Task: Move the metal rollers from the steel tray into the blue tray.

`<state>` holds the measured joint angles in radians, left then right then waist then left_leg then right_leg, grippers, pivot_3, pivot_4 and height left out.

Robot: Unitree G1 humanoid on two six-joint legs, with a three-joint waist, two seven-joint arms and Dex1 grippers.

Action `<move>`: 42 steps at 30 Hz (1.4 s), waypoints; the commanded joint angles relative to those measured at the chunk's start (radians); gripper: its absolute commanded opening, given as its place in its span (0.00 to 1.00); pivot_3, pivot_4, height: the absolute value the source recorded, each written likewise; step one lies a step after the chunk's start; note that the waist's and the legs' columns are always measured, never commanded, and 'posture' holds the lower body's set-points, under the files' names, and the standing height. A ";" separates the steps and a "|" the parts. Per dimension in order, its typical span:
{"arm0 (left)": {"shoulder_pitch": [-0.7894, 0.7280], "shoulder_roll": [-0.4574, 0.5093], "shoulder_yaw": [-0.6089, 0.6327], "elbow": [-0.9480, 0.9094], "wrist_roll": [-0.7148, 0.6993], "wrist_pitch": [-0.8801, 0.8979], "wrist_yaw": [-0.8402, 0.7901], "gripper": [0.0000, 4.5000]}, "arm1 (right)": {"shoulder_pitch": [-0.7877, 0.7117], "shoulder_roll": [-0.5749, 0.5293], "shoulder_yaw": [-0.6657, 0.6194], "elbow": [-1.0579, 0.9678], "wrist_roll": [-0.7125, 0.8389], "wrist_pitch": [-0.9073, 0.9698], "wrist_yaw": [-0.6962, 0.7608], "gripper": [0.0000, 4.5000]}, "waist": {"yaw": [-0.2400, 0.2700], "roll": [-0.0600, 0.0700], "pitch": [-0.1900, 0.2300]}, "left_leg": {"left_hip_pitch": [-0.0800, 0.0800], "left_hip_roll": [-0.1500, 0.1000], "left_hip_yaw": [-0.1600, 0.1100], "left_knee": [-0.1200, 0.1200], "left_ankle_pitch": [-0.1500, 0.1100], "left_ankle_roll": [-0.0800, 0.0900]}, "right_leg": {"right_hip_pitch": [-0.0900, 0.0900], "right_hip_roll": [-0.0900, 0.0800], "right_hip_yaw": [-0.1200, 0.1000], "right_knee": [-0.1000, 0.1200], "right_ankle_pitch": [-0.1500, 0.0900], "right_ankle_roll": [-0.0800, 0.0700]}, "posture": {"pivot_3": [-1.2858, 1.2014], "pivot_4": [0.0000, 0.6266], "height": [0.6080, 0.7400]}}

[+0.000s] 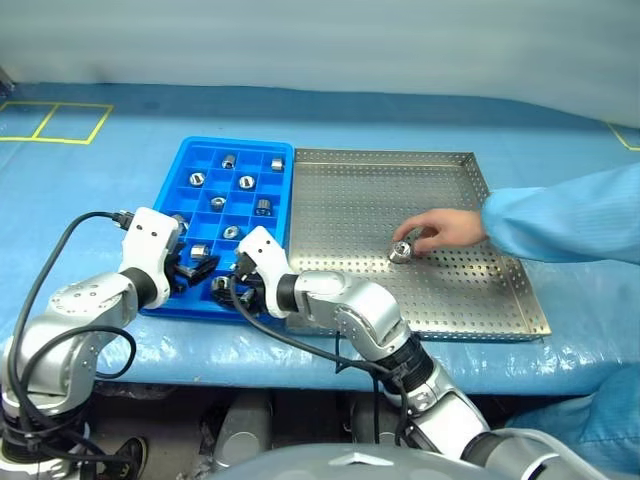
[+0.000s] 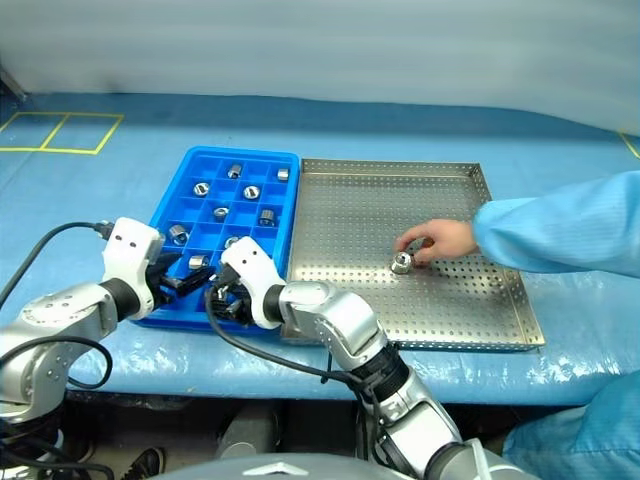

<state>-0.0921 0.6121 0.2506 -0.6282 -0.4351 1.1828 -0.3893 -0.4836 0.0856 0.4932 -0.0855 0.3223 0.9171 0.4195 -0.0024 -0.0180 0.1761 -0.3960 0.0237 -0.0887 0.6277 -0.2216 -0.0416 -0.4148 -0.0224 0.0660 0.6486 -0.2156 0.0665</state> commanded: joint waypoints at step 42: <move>-0.304 -0.233 -0.471 0.297 0.090 -0.295 -0.093 0.82 | 0.276 -0.124 -0.578 -0.219 -0.118 -0.003 -0.400 0.81 | -0.066 0.000 0.000 | -0.002 -0.001 0.002 0.001 0.000 0.001 | 0.000 -0.001 0.003 -0.003 0.002 0.003 | 0.50 0.24 1.00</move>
<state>-0.3903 0.3785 -0.2263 -0.3096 -0.3532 0.9020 -0.4807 -0.2085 -0.0357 -0.0843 -0.3066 0.2188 0.9430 0.0331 -0.0682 -0.0175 0.1761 -0.3981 0.0223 -0.0867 0.6284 -0.2220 -0.0406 -0.4149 -0.0233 0.0692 0.6456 -0.2141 0.0691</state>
